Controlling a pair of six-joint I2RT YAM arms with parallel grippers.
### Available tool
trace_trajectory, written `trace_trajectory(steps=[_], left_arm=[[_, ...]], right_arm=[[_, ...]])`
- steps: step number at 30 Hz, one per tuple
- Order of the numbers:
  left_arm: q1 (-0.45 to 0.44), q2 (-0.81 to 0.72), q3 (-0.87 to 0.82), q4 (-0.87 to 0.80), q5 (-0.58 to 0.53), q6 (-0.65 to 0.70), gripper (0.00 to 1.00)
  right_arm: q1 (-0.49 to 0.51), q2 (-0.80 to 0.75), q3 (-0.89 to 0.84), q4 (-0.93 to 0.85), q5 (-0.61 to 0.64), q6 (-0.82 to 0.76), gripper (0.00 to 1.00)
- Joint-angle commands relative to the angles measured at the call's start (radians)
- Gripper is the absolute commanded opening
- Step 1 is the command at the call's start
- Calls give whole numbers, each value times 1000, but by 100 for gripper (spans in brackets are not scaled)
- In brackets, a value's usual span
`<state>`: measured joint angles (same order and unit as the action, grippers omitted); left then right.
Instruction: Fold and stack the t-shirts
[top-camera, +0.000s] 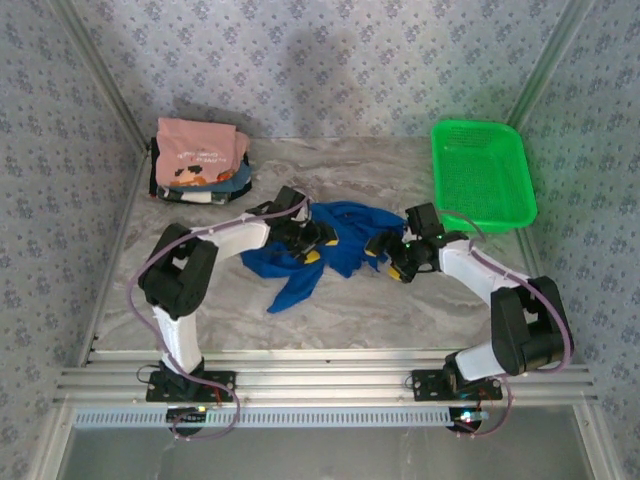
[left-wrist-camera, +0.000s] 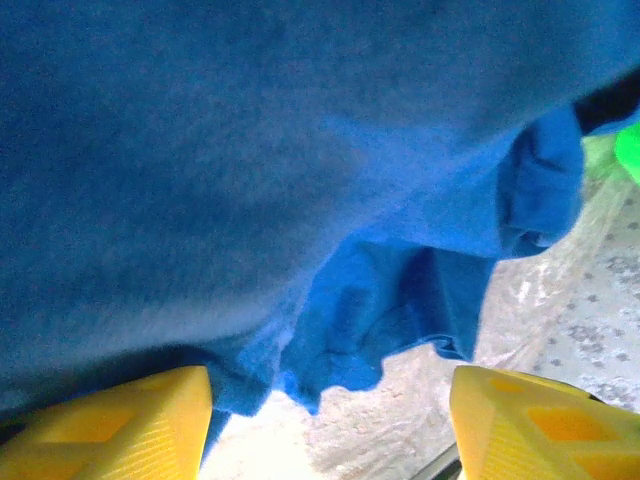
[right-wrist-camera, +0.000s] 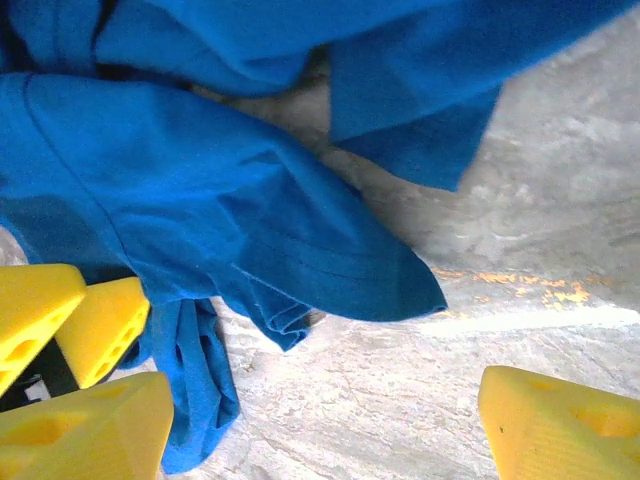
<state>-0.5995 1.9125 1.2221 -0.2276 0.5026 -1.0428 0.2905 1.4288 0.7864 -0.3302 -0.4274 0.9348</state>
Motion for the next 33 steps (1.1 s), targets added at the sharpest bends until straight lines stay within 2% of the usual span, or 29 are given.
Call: trace_trajectory(steps=[1,5,7,11,14,20,30,33], left_arm=[[2,55,27,-82,-16,80,53],[36,19,-36,-144,-76,121,21],[61,-12,-78,-166,-96,138,16],[83,-36,-130,-161,-64,160,12],[84,-36,-152,-146,-39,162,10],[81,-16,-132,-124,2,175,10],[84,-18,-139,-112,14,185,10],[86,-18,-139,-109,16,185,10]], right_arm=[[-8,-18,-54,67,-39,147,82],[8,-36,-128,175,-49,286,81],[21,-37,-163,226,-37,340,81],[39,-39,-240,376,37,440,80],[39,-35,-247,431,97,448,80],[54,72,-233,578,65,512,77],[77,118,-234,625,90,561,71],[79,154,-240,698,82,603,67]])
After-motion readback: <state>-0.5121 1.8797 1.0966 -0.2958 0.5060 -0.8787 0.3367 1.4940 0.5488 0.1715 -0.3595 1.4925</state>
